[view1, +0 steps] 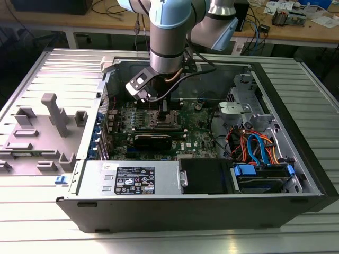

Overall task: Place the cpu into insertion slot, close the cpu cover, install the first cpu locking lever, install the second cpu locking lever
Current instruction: 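Install the first cpu locking lever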

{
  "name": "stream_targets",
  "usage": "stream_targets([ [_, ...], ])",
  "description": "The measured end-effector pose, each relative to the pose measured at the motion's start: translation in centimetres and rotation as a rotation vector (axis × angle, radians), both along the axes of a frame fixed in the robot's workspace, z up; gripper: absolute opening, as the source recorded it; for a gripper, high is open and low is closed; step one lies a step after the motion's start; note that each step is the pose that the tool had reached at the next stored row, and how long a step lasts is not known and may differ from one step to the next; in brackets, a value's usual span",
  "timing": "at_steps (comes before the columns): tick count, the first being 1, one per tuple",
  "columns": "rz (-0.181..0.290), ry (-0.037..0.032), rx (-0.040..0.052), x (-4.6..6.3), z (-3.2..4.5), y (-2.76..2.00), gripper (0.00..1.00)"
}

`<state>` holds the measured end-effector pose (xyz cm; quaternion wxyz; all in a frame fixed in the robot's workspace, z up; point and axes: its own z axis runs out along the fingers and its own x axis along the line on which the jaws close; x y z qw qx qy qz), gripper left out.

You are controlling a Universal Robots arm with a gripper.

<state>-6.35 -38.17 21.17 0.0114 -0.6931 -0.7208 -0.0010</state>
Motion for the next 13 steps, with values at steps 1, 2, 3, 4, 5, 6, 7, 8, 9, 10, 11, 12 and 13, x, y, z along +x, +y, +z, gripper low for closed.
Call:
stream_targets([
  [1,0.003,0.0,0.0,0.0,0.0,0.0,0.11],
  [2,0.008,-0.0001,-0.0002,0.0,0.0,0.0,0.11],
  [3,0.028,-0.0001,-0.0037,0.0,-0.01,0.01,0.11],
  [4,0.051,0.0,-0.0048,0.0,0.0,0.0,0.11],
  [5,0.068,0.0,-0.0049,0.0,0.01,-0.01,0.11],
  [6,0.088,0.0,-0.0051,0.0,0.03,0.0,0.11],
  [7,0.092,-0.0001,-0.005,0.0,0.16,0.0,0.11],
  [8,0.094,-0.0001,-0.0048,0.0,0.41,0.0,0.11],
  [9,0.096,-0.0002,-0.0048,0.0,0.98,0.0,0.11],
  [10,0.097,-0.0002,-0.0049,0.0,1.69,0.0,0.11],
  [11,0.1,-0.0001,-0.0049,0.0,2.28,0.0,0.11],
  [12,0.102,-0.0002,-0.0048,0.0,2.75,0.0,0.11],
  [13,0.104,-0.0002,-0.0049,0.0,3.01,0.0,0.11],
])
